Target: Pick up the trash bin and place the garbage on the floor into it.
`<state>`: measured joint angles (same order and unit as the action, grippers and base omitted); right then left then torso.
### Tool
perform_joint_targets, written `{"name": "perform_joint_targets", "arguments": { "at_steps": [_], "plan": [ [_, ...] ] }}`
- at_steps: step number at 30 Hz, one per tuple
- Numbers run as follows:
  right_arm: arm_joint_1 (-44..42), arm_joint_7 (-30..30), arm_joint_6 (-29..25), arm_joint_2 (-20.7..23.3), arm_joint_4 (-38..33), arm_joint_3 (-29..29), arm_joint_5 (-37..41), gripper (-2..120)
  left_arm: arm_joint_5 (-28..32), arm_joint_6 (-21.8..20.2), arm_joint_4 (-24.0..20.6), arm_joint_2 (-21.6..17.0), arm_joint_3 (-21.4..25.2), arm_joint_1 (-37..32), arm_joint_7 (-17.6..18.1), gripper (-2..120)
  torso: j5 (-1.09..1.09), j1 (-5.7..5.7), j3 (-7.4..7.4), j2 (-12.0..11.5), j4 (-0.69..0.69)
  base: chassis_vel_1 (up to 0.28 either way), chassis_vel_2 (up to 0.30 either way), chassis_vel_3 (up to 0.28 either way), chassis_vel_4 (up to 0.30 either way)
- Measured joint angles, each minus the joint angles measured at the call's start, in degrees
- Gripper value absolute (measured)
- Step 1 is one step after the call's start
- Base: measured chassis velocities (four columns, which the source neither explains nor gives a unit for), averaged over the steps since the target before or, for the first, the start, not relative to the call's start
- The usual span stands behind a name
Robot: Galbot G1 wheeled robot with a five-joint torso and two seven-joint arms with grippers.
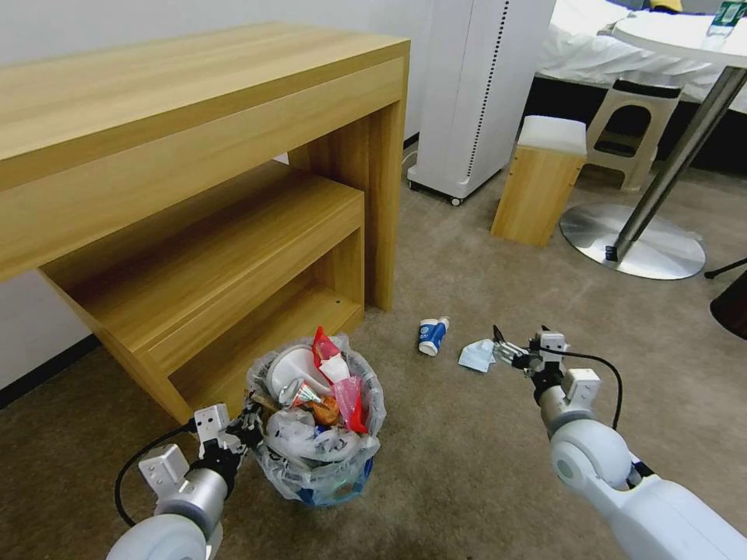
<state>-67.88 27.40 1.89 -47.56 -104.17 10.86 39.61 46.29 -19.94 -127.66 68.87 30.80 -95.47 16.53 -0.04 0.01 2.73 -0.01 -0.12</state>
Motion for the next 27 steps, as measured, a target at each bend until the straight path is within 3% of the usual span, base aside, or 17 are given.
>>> {"name": "perform_joint_targets", "arguments": {
  "at_steps": [27],
  "plan": [
    [-2.2,-1.1,-1.1,-1.9,0.6,2.7,-1.3,100,-0.6,-0.3,-0.6,-0.5,0.0,-0.9,0.0,1,-0.01,0.0,0.01,0.0,0.0,-0.007,-0.009,-0.009,-0.007]
  ]
}}
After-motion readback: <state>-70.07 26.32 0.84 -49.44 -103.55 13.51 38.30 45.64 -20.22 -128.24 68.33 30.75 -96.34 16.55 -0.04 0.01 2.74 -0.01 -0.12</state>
